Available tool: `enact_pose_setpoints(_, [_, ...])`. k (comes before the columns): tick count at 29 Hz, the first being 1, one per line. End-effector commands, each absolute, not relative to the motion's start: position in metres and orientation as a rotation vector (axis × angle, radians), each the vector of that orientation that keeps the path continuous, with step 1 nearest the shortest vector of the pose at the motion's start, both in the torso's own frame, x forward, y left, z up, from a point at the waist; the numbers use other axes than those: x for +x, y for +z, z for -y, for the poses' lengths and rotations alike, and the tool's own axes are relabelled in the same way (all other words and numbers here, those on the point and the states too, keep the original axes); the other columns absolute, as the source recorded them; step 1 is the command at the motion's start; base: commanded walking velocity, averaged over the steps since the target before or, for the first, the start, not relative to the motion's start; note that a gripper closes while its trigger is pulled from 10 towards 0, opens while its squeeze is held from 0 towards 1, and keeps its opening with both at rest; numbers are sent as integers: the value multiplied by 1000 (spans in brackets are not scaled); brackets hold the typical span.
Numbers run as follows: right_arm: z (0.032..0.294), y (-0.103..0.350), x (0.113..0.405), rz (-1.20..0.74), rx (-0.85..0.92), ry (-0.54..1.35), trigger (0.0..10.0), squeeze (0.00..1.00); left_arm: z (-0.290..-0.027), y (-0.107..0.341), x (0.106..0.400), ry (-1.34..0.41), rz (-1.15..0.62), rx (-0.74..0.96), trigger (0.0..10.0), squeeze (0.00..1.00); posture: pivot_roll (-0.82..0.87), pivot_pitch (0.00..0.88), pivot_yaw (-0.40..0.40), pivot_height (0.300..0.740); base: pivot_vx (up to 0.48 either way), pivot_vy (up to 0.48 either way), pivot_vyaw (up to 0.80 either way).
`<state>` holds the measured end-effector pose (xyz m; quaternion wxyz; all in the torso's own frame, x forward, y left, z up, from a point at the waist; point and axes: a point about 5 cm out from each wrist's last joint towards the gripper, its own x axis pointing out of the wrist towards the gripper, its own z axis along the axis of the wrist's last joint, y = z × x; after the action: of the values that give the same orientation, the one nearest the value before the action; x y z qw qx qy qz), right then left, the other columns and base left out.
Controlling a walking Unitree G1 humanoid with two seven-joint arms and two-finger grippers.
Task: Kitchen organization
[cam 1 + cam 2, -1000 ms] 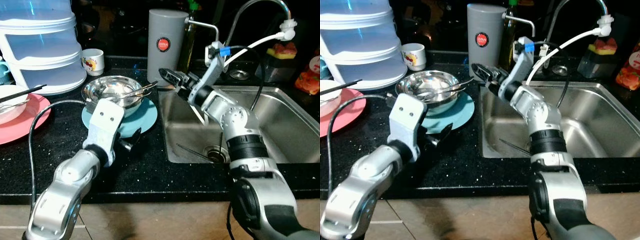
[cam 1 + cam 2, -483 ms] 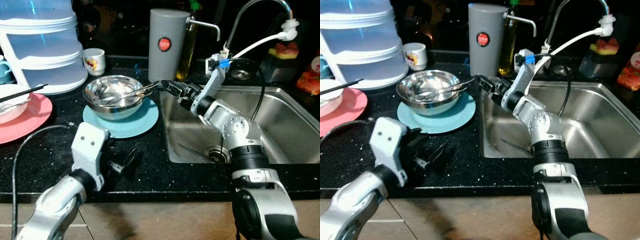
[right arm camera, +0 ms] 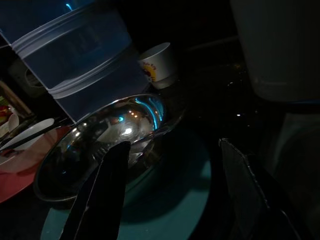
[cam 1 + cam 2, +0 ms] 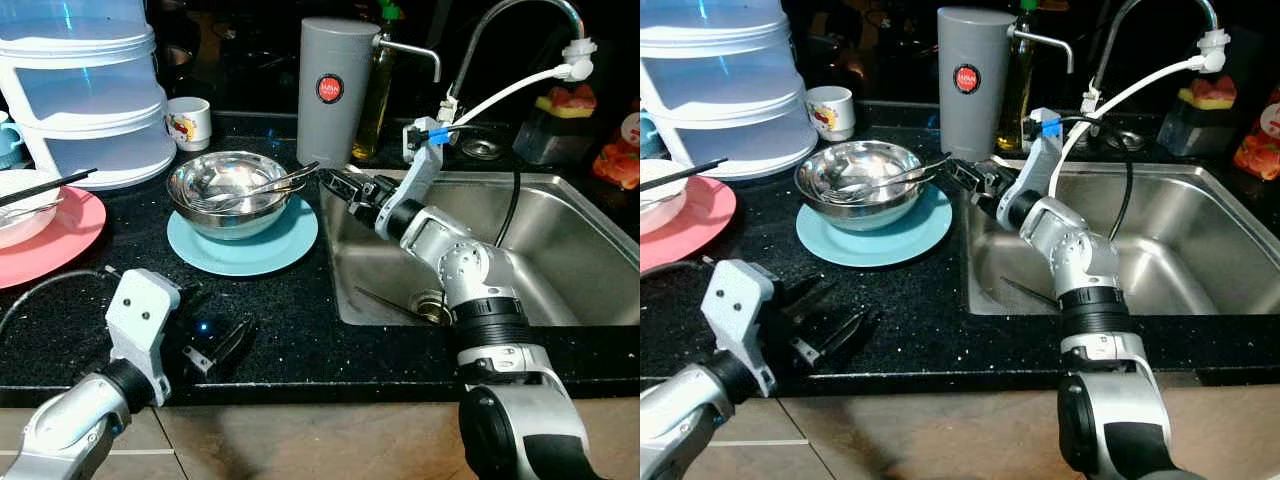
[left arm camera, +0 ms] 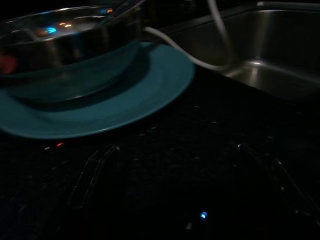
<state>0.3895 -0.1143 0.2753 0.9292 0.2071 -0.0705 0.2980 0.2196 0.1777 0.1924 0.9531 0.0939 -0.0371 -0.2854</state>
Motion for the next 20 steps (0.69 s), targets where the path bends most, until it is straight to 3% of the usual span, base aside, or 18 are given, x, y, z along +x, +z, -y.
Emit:
enact_pose_setpoints(1, [113, 279, 388, 175, 417, 603, 10000, 0, -177, 187, 218, -620, 61, 188, 10000, 0, 67, 59, -38, 740, 0, 0, 0])
enact_pose_setpoints(19, [97, 275, 391, 141, 371, 561, 10000, 0, -180, 170, 224, -665, 1, 169, 10000, 0, 62, 49, -33, 740, 0, 0, 0])
enact_pose_setpoints(20, [96, 273, 391, 125, 366, 556, 10000, 588, -179, 169, 224, -669, 0, 167, 10000, 0, 61, 44, -33, 740, 0, 0, 0])
